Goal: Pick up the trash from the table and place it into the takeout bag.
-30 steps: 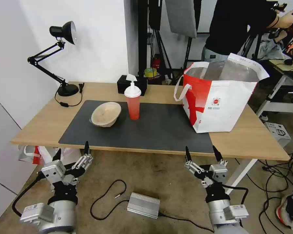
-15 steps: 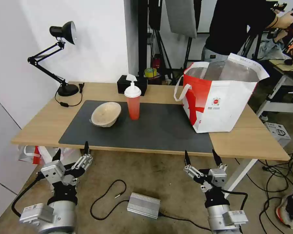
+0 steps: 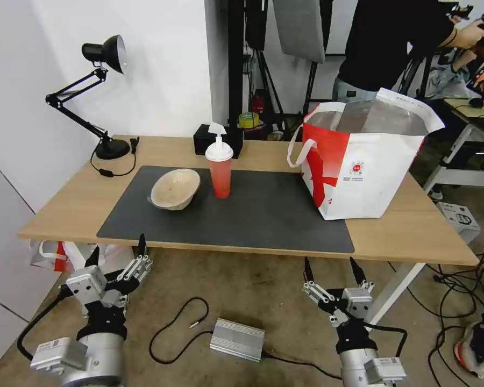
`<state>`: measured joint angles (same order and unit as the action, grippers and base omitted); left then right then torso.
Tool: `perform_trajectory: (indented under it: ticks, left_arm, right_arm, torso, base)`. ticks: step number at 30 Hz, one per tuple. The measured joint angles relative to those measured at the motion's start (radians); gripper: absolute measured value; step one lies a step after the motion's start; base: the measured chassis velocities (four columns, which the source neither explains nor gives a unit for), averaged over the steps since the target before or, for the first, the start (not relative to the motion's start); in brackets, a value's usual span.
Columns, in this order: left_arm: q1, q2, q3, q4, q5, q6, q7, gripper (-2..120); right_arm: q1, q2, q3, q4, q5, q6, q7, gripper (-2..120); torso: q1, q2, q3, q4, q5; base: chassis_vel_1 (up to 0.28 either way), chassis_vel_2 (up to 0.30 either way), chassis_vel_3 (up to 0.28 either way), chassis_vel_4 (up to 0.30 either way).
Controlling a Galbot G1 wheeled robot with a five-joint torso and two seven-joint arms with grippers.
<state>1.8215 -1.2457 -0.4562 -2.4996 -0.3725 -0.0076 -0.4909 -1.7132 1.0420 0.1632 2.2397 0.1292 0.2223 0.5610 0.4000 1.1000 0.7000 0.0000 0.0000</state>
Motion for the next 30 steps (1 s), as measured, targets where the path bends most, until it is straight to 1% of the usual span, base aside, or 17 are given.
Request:
perform_trajectory:
  ticks: [16,24,30]
  left_arm:
    - [-0.013,0.004,0.006,0.015,-0.001,-0.001,0.000,100]
    - [-0.022,0.005,0.003,0.019,-0.014,-0.001,0.000,100]
    - [-0.022,0.005,0.002,0.020,-0.015,0.000,0.000,100]
  right_arm:
    - [-0.005,0.017,0.001,-0.016,-0.002,0.001,0.010,100]
    - [0.009,0.017,0.000,-0.030,-0.029,0.027,0.010,100]
    - [0.020,0.012,-0.001,-0.028,-0.031,0.030,0.010,100]
  torso:
    - [0.000,0.000,0.000,0.0000,0.0000]
    - [0.000,0.000,0.000,0.0000,0.0000]
    - [0.000,0.000,0.000,0.0000,0.0000]
  base:
    - [0.000,0.000,0.000,0.000]
    - [0.000,0.000,0.000,0.000]
    - [0.000,0.000,0.000,0.000]
